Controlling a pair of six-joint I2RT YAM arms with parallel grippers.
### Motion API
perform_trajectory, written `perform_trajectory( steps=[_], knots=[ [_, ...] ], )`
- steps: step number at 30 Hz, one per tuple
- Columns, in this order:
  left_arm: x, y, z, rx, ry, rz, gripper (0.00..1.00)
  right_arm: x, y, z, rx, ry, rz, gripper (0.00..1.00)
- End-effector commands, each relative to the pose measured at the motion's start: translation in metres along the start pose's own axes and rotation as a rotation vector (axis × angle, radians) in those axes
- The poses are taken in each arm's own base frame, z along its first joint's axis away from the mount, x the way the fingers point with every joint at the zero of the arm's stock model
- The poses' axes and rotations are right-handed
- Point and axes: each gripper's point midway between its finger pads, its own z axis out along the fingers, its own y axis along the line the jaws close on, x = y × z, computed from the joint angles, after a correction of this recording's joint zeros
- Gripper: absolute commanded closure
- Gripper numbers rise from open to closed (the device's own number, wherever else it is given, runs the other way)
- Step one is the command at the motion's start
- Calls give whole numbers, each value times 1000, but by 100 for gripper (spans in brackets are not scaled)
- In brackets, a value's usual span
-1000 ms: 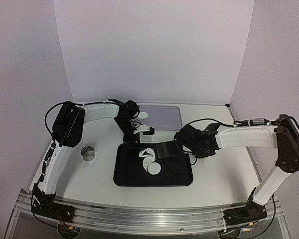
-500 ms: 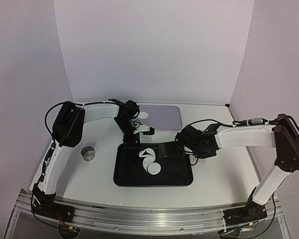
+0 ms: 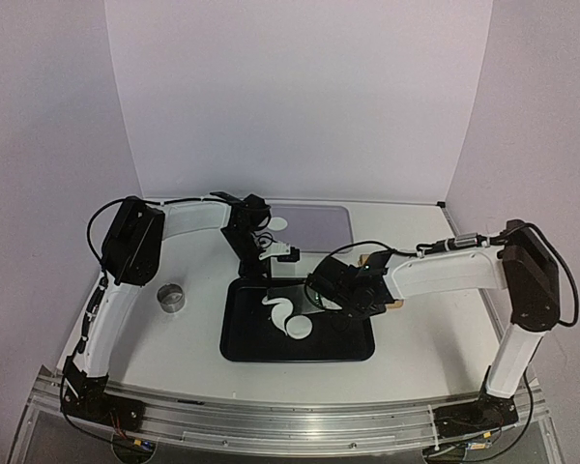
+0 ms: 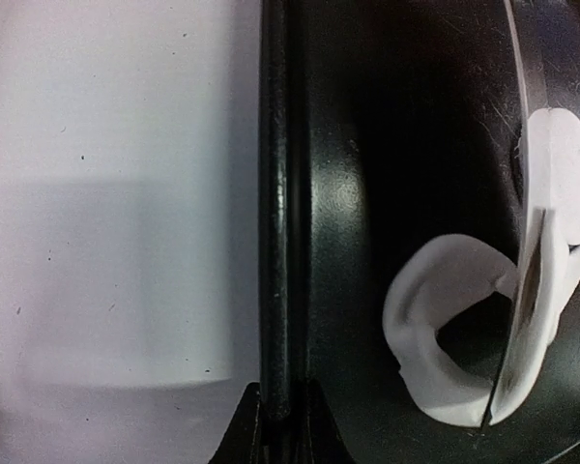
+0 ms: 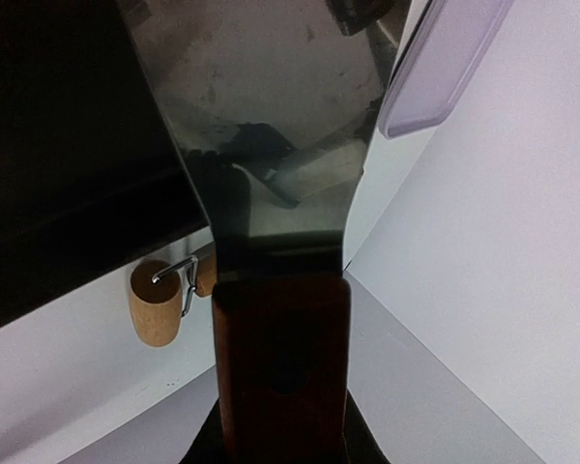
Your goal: Roll out the dumpling wrappers from the dough
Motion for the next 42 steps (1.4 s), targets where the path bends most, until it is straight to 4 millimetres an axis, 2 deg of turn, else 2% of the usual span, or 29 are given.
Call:
perform_trajectory(
  steps=[1,5,10,16,20,28,37,39,42],
  knots=[
    [1,23,24,-95,29,87,100,-39,-7,-11,4,-66,-57,100],
    [3,22,24,-93,35,84,100,-60,-27,-19,43,-93,-37,100],
    [4,22,25,-96,38,86,100,-74,-29,-38,86,-130,-93,100],
    [2,24,25,-105,32,90,100,-86,-27,-75,153,-186,-163,100],
    [2,25,24,-107,32,89,100,-91,-40,-101,220,-205,-151,100],
    [0,25,21,-111,29,91,100,-68,-70,-119,324,-124,-147,100],
    [-1,25,20,-110,27,89,100,-48,-113,-148,410,-104,4,100],
    [-1,25,20,-109,26,88,100,-43,-117,-144,401,-105,29,100],
    [-2,25,19,-109,23,87,100,-29,-96,-117,350,-61,-42,100]
  ],
)
